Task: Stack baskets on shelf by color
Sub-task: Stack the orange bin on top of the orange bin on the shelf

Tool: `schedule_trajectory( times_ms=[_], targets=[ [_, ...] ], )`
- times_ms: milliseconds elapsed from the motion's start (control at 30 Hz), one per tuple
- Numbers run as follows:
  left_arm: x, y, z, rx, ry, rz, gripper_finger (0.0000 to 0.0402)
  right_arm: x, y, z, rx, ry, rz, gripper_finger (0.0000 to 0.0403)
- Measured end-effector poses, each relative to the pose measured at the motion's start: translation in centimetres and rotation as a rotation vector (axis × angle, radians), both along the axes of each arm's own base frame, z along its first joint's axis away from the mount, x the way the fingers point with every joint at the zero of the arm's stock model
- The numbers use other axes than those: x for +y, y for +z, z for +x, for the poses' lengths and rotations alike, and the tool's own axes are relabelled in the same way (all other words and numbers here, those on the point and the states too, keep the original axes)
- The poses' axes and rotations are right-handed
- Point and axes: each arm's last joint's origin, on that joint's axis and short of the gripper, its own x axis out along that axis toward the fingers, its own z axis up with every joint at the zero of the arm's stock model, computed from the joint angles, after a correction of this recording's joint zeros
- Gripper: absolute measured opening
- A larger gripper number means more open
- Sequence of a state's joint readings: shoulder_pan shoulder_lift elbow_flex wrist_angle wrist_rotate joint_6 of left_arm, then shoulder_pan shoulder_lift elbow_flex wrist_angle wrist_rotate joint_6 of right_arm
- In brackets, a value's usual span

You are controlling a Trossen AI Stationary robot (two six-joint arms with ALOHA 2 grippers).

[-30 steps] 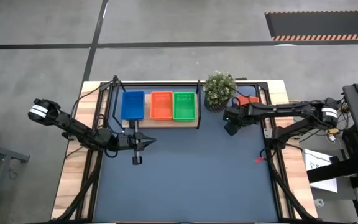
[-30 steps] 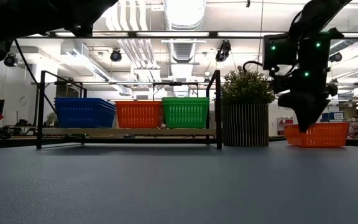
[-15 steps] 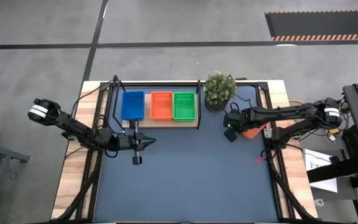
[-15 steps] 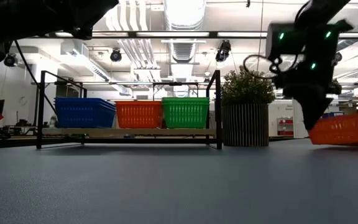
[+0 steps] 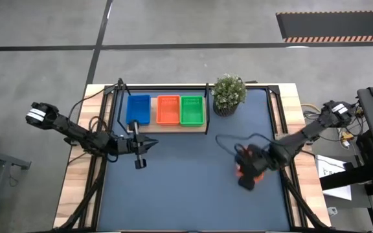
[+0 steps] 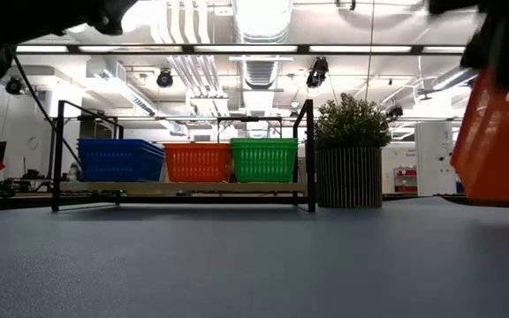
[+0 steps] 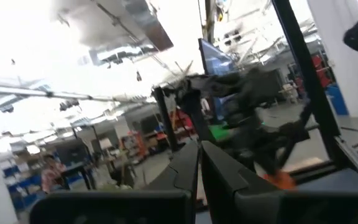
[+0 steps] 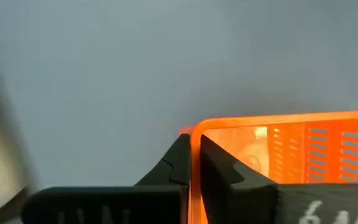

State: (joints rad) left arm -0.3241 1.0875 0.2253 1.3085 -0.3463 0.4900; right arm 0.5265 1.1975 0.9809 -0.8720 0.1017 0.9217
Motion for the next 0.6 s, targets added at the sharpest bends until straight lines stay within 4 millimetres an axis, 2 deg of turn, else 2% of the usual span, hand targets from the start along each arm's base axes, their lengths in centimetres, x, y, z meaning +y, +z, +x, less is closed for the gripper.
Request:
schedule_trajectory(
  times_ms=[67, 167, 333, 467, 600],
  targets=[
    [0.2, 0.5, -0.4, -0.028, 0.012, 0.009, 0.0004, 2.0, 1.4, 0.5, -0.07, 0.064, 0.0, 0.0009],
    [0.3, 1.0, -1.0, -0.056, 0.022, 0.018, 0.0004, 4.5, 3.4, 1.6, -0.21, 0.136, -0.108, 0.0009],
    [0.6, 0.4, -1.7, -0.05, 0.021, 0.019, 0.0004, 7.2, 5.8, 5.1, -0.348, 0.248, -0.319, 0.0009],
    [0.7, 0.3, -1.9, -0.051, 0.02, 0.017, 0.0004, 7.9, 7.0, 9.2, -0.405, 0.306, -0.549, 0.0009],
    [0.6, 0.4, -1.9, -0.056, 0.014, 0.007, 0.0004, 7.0, 7.8, 14.1, -0.402, 0.357, -0.667, 0.0009]
  ],
)
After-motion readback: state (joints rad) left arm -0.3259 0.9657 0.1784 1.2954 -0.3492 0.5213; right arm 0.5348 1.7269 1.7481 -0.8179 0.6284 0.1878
